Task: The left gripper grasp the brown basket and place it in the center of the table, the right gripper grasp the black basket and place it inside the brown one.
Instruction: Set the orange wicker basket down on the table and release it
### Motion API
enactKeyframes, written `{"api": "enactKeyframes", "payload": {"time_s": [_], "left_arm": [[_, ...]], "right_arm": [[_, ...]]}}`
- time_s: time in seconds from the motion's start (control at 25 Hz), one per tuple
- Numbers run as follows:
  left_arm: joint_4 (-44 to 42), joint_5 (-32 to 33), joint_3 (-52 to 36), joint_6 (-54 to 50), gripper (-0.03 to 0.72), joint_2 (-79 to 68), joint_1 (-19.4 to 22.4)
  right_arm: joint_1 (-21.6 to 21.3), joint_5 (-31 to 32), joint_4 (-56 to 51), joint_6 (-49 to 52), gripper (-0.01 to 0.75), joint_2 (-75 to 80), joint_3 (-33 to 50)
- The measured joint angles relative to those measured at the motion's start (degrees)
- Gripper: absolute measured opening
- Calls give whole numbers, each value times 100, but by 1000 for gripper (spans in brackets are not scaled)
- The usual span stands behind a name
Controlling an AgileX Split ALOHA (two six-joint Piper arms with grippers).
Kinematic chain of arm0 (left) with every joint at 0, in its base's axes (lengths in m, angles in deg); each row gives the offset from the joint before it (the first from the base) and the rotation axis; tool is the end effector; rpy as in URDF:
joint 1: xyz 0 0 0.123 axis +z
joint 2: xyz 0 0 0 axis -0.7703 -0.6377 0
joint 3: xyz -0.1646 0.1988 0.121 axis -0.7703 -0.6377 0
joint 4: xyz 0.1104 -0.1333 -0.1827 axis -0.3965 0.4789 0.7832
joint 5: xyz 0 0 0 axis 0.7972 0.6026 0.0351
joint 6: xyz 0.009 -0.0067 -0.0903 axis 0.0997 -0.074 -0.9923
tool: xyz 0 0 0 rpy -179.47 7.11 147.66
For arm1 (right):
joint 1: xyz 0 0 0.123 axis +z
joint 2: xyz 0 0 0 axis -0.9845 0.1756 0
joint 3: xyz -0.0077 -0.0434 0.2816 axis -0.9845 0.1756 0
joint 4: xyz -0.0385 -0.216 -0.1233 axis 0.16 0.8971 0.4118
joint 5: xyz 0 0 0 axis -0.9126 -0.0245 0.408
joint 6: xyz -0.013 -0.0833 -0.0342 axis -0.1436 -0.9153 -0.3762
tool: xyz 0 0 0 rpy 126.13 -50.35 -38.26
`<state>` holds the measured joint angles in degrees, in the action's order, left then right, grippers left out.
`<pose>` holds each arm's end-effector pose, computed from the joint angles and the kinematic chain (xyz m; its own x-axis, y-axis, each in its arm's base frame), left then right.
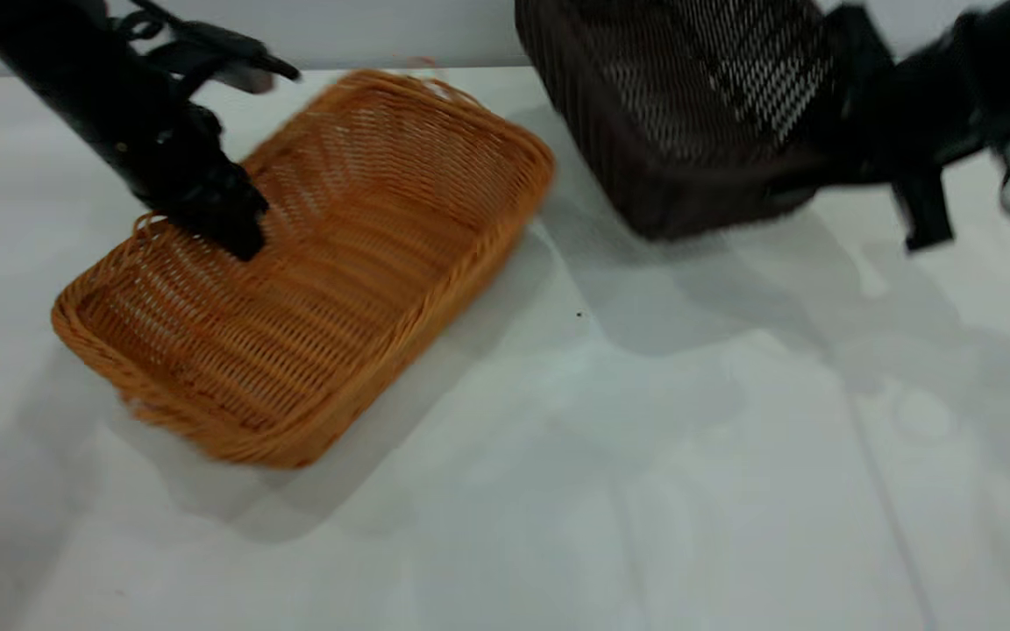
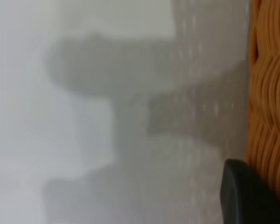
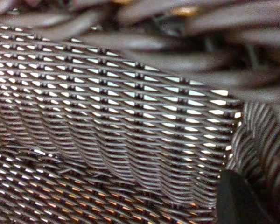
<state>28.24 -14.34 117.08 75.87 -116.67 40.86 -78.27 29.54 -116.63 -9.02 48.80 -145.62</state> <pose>0.4260 -0.0830 0.0349 -0.6655 0.6327 -0.3960 0.6515 0.7513 0.1054 0.3697 0.0587 0.0724 -0.5307 0.7977 0.2863 0.7341 0.2638 0.6257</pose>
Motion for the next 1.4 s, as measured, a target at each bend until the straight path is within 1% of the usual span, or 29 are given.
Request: {"api": "enactKeyframes", "payload": {"time_s": [0.16,0.2,0.32,0.36,0.44,0.52,0.6,0.8,0.92,1.0,1.08,1.24,1.36,1.4], "left_arm": [[146,-253,0,1653,78,12,-451],[178,-354,0,2025,78,16,-591],[220,-583,0,2749,78,16,-991],[220,-639,0,2938,78,16,-1130],[207,-797,0,3306,78,16,-1365],[189,-941,0,3541,78,18,-1546],[161,-1058,0,3628,78,22,-1653],[137,-1096,0,3556,78,22,-1680],[93,-1150,0,3360,94,22,-1680],[75,-1227,0,3241,130,22,-1680],[75,-1339,0,3195,188,22,-1686],[96,-1721,0,3127,365,6,-1743],[103,-1951,0,3143,459,25,-1875],[108,-1958,0,3170,475,42,-1920]], "right_arm": [[-425,888,1293,189,82,11,-773],[-502,1165,1783,303,82,18,-1067],[-595,1682,2918,722,82,22,-1697],[-599,1806,3368,831,82,22,-1897],[-599,1975,3942,1009,82,42,-2221],[-615,2049,4314,1091,82,62,-2399],[-646,2087,4441,1156,82,68,-2478],[-809,2108,4446,1196,82,97,-2485],[-908,2108,4446,1200,82,97,-2485],[-941,2108,4446,1200,82,97,-2485],[-947,2108,4446,1178,82,97,-2485],[-947,2142,4447,1140,82,97,-2521],[-947,2196,4483,1123,82,97,-2683],[-947,2217,4483,1123,82,97,-2750]]}}
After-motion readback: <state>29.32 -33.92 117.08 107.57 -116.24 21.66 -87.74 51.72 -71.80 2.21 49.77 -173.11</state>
